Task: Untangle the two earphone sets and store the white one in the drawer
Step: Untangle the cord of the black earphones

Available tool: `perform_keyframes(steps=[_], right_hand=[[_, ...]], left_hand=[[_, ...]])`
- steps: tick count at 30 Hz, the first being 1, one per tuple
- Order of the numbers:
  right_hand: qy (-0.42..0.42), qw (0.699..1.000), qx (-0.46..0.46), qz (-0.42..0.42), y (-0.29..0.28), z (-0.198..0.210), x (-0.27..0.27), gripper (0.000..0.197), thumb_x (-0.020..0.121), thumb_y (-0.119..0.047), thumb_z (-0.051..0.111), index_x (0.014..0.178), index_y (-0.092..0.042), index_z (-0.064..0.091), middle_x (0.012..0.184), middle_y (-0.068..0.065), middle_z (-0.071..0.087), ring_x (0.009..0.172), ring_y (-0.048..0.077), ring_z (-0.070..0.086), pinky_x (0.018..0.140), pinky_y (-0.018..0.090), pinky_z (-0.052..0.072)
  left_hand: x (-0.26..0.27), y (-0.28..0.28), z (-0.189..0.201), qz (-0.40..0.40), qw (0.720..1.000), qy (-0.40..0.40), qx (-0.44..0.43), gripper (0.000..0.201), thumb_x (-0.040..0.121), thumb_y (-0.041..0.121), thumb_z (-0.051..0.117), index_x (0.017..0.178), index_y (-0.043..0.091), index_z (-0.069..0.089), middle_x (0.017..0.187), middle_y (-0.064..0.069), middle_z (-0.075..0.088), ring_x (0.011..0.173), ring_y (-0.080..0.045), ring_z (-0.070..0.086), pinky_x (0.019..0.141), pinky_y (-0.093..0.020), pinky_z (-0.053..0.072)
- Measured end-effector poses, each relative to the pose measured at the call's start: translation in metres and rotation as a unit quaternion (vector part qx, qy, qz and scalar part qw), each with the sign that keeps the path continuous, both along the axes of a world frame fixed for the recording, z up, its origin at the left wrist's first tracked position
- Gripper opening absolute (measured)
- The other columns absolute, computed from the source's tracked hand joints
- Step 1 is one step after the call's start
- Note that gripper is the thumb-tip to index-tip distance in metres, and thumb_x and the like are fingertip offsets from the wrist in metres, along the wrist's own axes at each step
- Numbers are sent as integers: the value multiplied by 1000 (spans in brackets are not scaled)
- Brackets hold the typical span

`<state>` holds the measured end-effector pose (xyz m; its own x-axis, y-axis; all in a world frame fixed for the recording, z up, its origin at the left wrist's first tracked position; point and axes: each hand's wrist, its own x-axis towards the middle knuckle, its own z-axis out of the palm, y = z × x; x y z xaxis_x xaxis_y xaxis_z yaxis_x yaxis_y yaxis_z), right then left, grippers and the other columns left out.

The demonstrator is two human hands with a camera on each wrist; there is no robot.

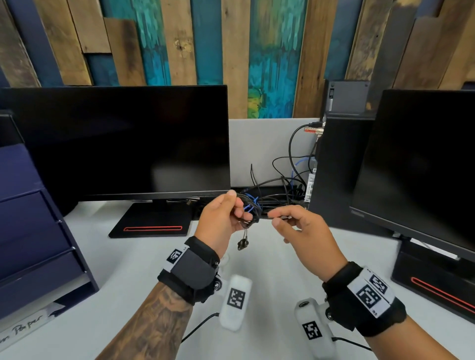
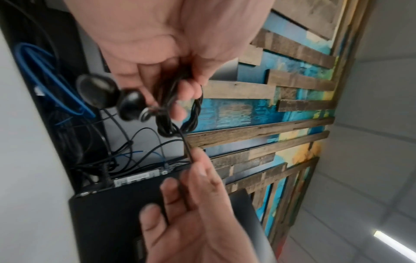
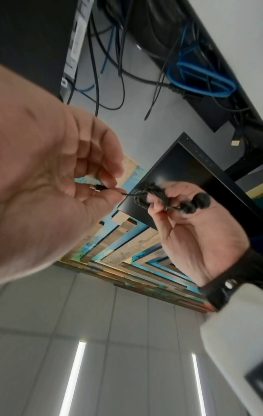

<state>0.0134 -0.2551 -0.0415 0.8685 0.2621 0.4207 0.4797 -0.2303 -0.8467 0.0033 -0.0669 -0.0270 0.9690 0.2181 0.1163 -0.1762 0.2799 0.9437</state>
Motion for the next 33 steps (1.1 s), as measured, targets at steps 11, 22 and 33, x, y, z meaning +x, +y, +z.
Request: perform_keyframes(steps=[11, 22, 33], right_hand=[[111, 984, -137, -27, -27, -29, 35, 16, 96, -14, 62, 94, -17, 77, 89, -14, 70, 73, -5, 60, 61, 5, 41], [178, 932, -314, -16, -45, -61, 66, 4, 90, -11, 67, 89, -14, 64, 74, -4, 58, 64, 11, 52, 54, 14, 39], [232, 929, -287, 6, -46, -66, 72, 20, 92, -27, 69, 112, -24, 71, 108, 1, 69, 95, 17, 65, 76, 21, 47]], left_hand=[[33, -11, -71, -44, 951, 185, 243, 35, 99, 30, 54, 73, 14, 69, 78, -4, 57, 61, -15, 43, 48, -23, 37], [53, -28, -100, -18, 886, 229, 404, 8, 93, 21, 59, 91, 14, 58, 81, -2, 57, 71, -24, 55, 61, -29, 45], [58, -32, -94, -45, 807, 271, 522, 21, 95, 20, 59, 111, 7, 61, 99, -10, 63, 74, -29, 60, 75, -40, 59]])
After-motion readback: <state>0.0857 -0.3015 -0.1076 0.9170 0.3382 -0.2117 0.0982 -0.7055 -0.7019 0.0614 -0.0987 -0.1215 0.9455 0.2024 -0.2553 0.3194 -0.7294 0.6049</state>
